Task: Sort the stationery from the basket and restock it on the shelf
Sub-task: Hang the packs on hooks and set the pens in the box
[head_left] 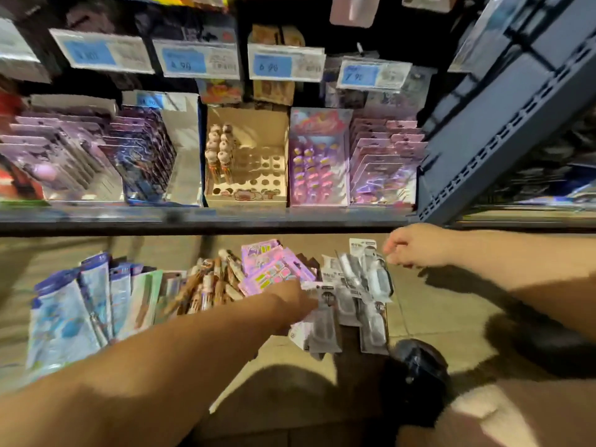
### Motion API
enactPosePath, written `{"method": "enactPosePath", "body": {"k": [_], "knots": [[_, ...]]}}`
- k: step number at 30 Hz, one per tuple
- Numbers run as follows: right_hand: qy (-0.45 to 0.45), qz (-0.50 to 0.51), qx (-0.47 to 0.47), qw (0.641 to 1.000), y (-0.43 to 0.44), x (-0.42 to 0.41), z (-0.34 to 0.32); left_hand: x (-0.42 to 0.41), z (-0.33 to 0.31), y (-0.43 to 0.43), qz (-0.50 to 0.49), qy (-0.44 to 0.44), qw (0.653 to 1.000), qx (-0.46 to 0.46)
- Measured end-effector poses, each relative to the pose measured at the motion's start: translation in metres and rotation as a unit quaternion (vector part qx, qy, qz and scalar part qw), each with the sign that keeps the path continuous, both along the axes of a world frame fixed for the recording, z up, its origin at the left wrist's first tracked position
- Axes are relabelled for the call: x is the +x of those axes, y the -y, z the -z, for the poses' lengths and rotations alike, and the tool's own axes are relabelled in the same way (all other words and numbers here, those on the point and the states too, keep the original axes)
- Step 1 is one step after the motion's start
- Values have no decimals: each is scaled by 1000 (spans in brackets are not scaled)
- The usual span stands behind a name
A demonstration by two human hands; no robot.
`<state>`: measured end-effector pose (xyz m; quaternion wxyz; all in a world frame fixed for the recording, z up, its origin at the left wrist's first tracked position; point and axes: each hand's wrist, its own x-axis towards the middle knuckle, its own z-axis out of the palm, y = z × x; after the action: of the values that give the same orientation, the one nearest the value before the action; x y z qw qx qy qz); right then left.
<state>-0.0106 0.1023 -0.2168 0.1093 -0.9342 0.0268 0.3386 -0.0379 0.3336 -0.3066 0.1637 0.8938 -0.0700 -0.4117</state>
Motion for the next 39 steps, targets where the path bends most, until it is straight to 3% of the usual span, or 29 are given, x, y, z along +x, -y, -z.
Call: {"method": "enactPosePath", "body": {"k": [7,11,16,20,22,26,29,32,39], "knots": [[-155,87,52,983,-3,-30,85,-35,41,9,-109,-16,993,42],[-130,253,83,955,-18,-34,144,-42,63,16,-134,-54,987,69],[-102,483,121,861,-45,-55,194,-38,77,25,-197,-94,975,33],[-73,596,194,776,-49,-63,221,-31,86,29,-236,-110,965,-31],[-71,608,232,756,-49,-62,219,-29,90,29,-250,-116,960,-53],[-83,581,284,758,-36,-71,212,-30,98,29,-286,-143,934,-156],[-115,573,325,744,-25,-76,208,-32,95,26,-335,-200,883,-260],[-145,568,365,723,-18,-79,205,-34,93,20,-361,-206,866,-279],[-156,520,443,714,11,-93,190,-42,87,6,-391,-260,824,-316]]}}
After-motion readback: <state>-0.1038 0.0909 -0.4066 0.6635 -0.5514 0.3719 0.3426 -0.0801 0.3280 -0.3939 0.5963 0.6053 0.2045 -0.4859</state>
